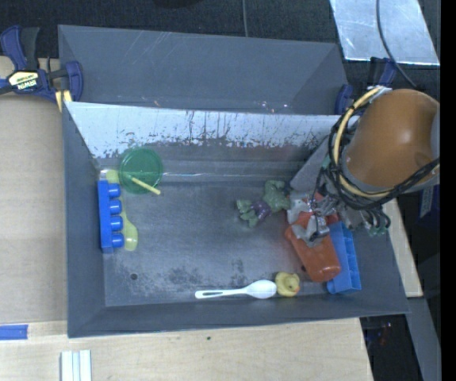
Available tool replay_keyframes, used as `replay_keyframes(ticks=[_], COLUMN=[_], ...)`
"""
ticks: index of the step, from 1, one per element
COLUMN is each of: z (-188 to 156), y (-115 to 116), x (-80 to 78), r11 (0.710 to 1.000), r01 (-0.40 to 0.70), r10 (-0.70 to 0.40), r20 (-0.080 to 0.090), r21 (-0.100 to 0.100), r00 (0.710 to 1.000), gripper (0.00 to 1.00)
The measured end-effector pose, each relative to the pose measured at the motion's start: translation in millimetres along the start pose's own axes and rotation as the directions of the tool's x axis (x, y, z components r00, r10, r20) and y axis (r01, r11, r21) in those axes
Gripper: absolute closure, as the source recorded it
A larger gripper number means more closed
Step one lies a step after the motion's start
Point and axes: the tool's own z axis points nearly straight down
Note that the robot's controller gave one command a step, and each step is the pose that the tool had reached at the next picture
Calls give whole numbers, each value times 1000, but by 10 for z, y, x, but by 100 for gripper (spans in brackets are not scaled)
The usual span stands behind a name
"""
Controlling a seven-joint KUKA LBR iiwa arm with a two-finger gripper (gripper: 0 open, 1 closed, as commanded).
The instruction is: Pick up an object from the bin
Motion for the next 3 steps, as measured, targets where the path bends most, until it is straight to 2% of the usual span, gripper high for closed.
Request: replay_keyframes(ticks=[2, 3], z=[-120, -6], y=[-20, 264], x=[-53, -121], r11=[1000, 994], r01=[8, 111], r10=[-8, -111], r20=[-3, -2], r21=[0, 0], r00=[1000, 994], gripper=[100, 100])
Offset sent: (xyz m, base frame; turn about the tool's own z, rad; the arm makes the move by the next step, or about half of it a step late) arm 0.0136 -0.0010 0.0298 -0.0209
